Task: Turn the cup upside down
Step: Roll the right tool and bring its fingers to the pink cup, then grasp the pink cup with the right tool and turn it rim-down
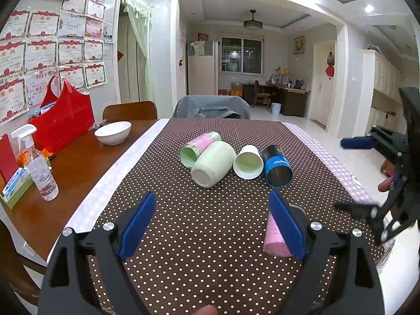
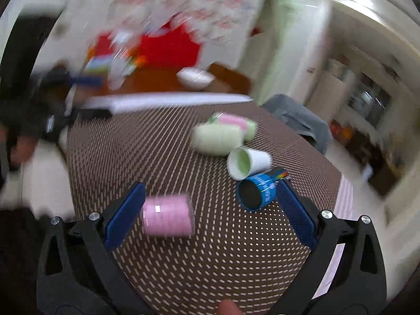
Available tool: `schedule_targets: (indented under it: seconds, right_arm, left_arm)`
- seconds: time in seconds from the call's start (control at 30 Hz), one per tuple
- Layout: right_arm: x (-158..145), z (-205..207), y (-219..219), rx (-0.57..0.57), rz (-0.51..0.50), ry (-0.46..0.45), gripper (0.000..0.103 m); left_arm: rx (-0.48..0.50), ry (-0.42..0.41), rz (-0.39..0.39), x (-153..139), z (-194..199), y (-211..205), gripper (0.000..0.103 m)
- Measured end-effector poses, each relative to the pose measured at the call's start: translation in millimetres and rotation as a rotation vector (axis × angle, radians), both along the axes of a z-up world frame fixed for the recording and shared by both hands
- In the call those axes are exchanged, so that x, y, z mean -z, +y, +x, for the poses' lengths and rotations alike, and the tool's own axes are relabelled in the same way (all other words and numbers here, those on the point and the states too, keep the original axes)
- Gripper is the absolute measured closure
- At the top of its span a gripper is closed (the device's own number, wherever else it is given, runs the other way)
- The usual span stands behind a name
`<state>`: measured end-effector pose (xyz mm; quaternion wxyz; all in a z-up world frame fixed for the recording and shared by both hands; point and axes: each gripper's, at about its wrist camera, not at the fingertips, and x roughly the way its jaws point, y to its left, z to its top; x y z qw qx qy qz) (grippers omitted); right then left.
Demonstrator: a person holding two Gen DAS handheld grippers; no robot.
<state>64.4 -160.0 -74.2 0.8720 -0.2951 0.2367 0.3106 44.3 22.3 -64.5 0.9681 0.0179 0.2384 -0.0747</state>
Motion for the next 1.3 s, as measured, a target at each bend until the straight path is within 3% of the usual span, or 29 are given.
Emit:
schedule_targets:
  seconds: [0.13,0.3,0.77,1.07,1.13,1.2,1.3]
  right_arm:
    - [21,4,17,-0.171,-0.219,0.023,0.009]
    - [39,20,30,-0.325,-0.405,0.077,0.029]
    - [78,27,62,-0.726,-0.834,0.106,0.029]
    - [103,19,89,-0.858,-1.003,0.124,0.029]
    - [109,19,91,-0.859,-1.031,0.14,0.03]
    - [114,21,93,-0.845,-1.043,0.177,0.042]
    - [113,29,98,-0.778,-1.016,0.209,0.043]
  left_arm:
    - [0.008,0.014,0.003,7,4,-1,0.017]
    - [0.009,0.065,0.024,24,14,-5,0.017]
    - [-0.082,0.192,-0.009,62,44,13,0.017]
    - [-0.091,0.229,-0.033,74,61,25,0.017]
    - [-0.089,0.233,-0.042,76,64,27,0.017]
    - [-0.085,0.237,-0.046,78,65,28,0.017]
    - [-0.072,0.237,-0.055,81,66,28,0.017]
